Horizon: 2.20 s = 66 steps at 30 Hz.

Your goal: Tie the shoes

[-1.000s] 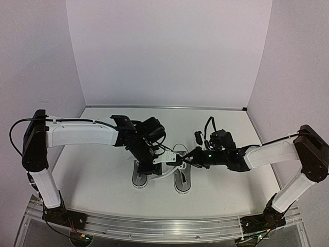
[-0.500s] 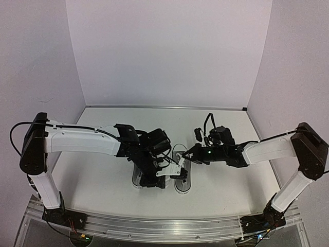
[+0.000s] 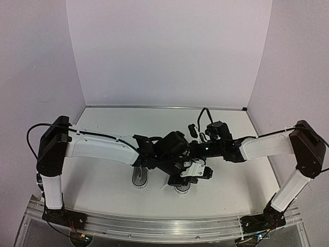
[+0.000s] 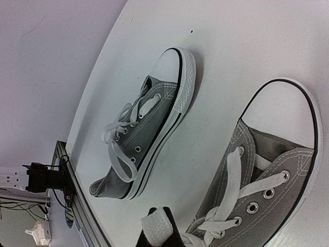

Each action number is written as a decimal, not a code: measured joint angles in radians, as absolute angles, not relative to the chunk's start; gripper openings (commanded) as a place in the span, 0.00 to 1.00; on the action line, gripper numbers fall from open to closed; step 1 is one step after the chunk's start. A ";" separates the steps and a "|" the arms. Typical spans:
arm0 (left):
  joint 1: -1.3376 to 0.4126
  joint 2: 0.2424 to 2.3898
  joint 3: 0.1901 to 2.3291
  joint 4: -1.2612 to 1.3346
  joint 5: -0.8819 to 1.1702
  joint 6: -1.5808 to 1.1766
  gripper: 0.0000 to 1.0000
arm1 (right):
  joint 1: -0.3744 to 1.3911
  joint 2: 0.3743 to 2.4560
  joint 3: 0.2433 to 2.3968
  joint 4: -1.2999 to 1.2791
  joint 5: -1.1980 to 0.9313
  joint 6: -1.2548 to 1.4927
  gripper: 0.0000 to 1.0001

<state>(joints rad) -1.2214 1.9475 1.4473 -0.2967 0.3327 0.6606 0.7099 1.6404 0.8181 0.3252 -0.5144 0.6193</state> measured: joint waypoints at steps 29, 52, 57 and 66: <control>-1.223 2.044 1.395 -0.002 0.161 0.830 0.52 | 0.677 1.663 0.882 0.214 -0.621 0.499 0.00; -0.978 1.564 0.842 0.293 0.170 0.192 0.54 | 0.701 1.712 0.945 0.192 -0.675 0.507 0.18; -0.959 1.553 0.808 0.325 0.146 0.118 0.55 | 0.761 1.761 0.989 0.183 -0.675 0.514 0.27; -0.942 1.538 0.797 0.342 0.152 0.061 0.55 | 0.810 1.803 1.050 0.114 -0.669 0.509 0.59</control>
